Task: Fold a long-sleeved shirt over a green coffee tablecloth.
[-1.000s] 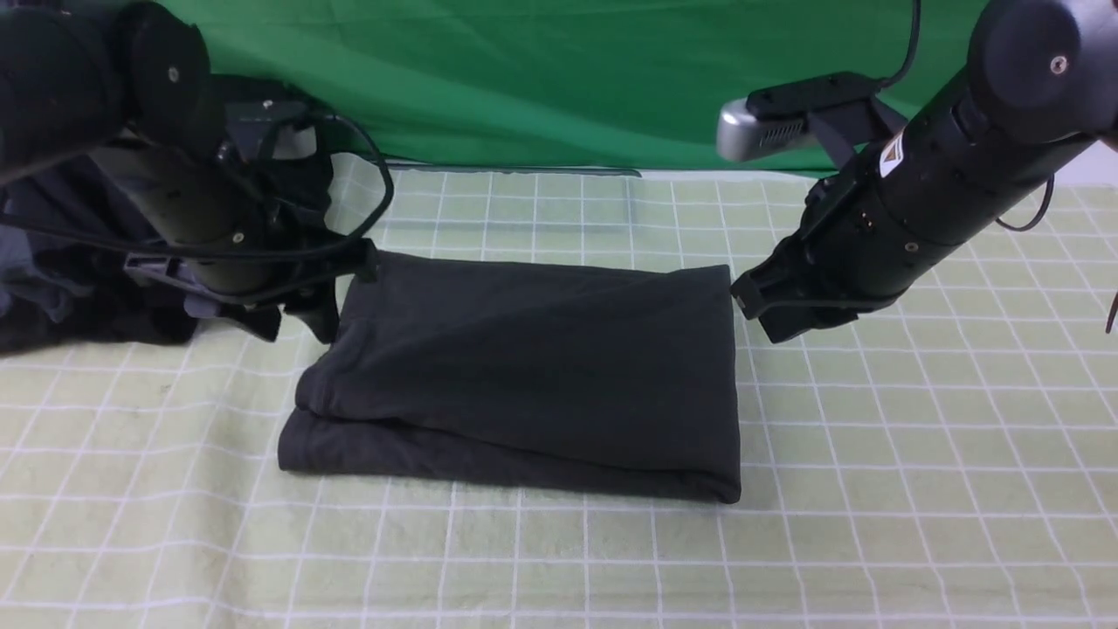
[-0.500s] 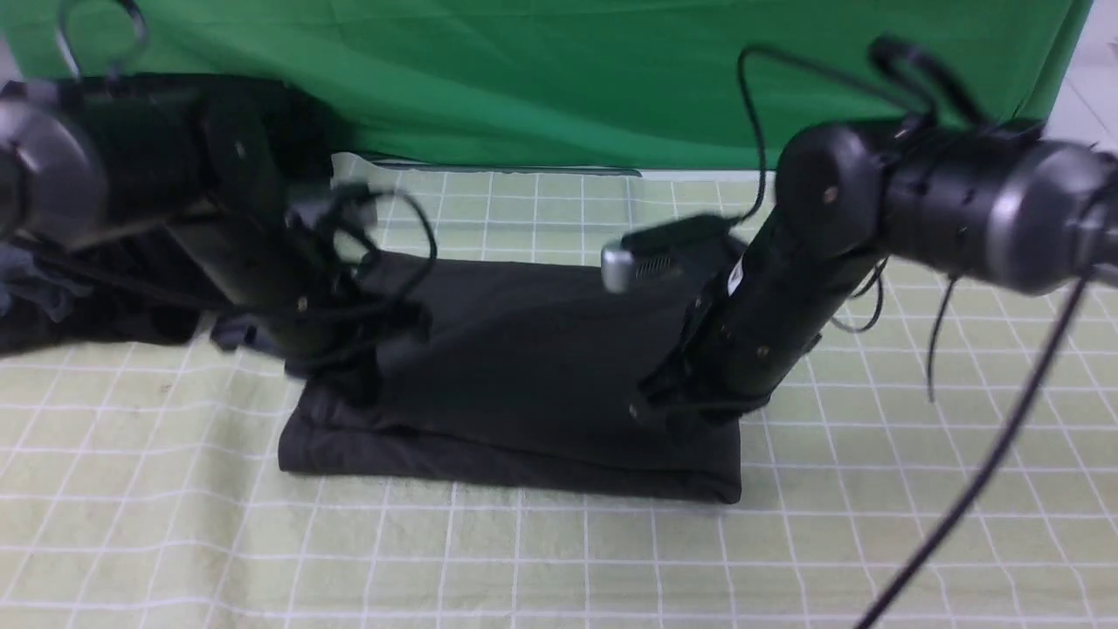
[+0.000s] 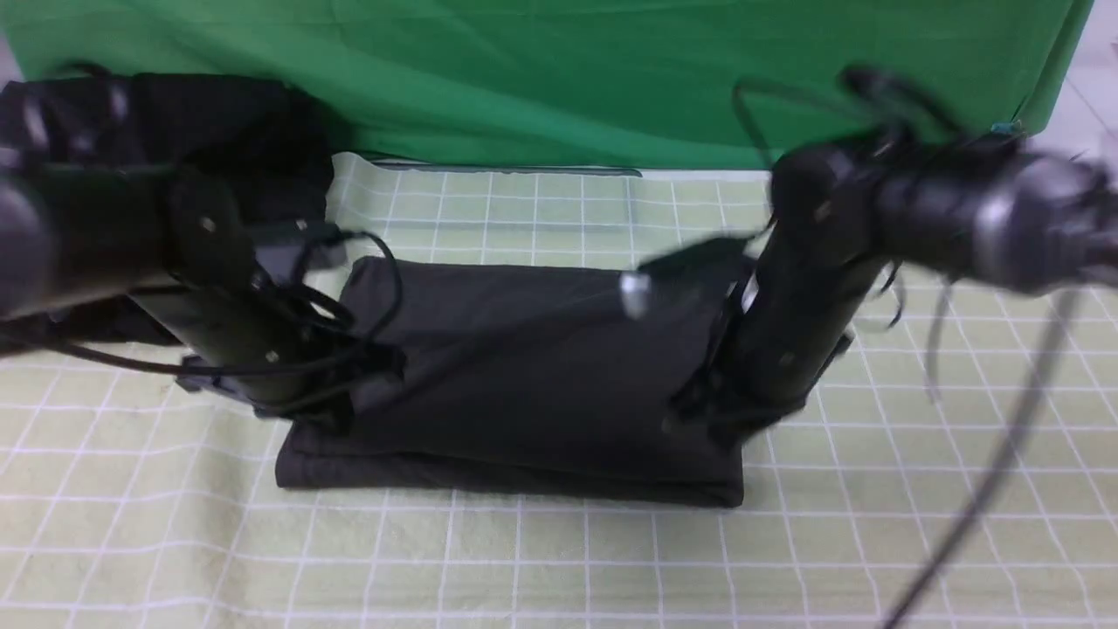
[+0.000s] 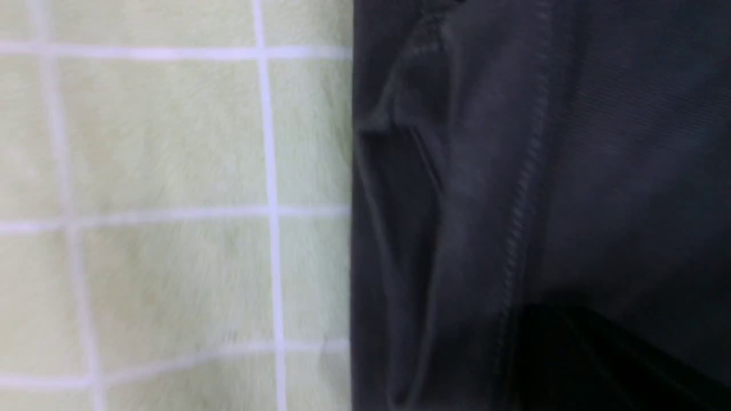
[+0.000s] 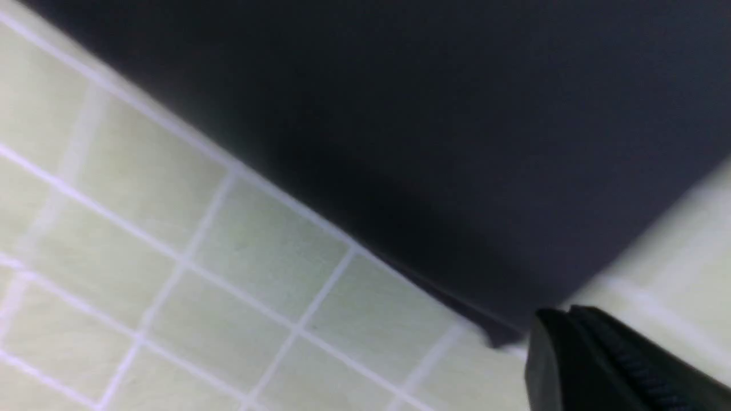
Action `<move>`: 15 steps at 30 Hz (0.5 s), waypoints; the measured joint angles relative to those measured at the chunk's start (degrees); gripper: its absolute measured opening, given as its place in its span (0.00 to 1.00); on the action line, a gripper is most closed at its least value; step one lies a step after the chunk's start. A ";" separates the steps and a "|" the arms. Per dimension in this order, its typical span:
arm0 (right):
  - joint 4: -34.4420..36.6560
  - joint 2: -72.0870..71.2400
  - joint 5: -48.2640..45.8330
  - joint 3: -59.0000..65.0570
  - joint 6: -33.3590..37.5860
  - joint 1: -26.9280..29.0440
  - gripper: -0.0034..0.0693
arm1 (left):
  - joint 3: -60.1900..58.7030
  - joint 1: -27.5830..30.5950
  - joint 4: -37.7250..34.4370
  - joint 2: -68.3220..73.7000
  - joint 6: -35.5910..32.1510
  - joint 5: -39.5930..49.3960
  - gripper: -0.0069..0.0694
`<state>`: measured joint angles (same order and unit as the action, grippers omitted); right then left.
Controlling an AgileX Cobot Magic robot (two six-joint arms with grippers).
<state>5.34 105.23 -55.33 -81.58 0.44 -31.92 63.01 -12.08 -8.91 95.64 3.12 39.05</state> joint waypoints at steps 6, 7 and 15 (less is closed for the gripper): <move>-1.72 -29.11 13.53 0.00 0.60 0.00 0.04 | 0.00 0.05 -1.54 -25.40 -2.53 -1.22 0.09; -1.72 -32.37 15.44 0.00 1.26 0.00 0.04 | 0.00 0.05 -1.53 -28.29 -2.80 -1.37 0.09; -2.58 -60.21 29.78 12.21 8.70 0.00 0.04 | -6.94 0.05 -2.59 -54.62 -3.12 -2.27 0.09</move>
<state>2.75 45.03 -25.55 -69.37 9.14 -31.92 56.08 -12.03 -11.50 41.02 0.00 36.78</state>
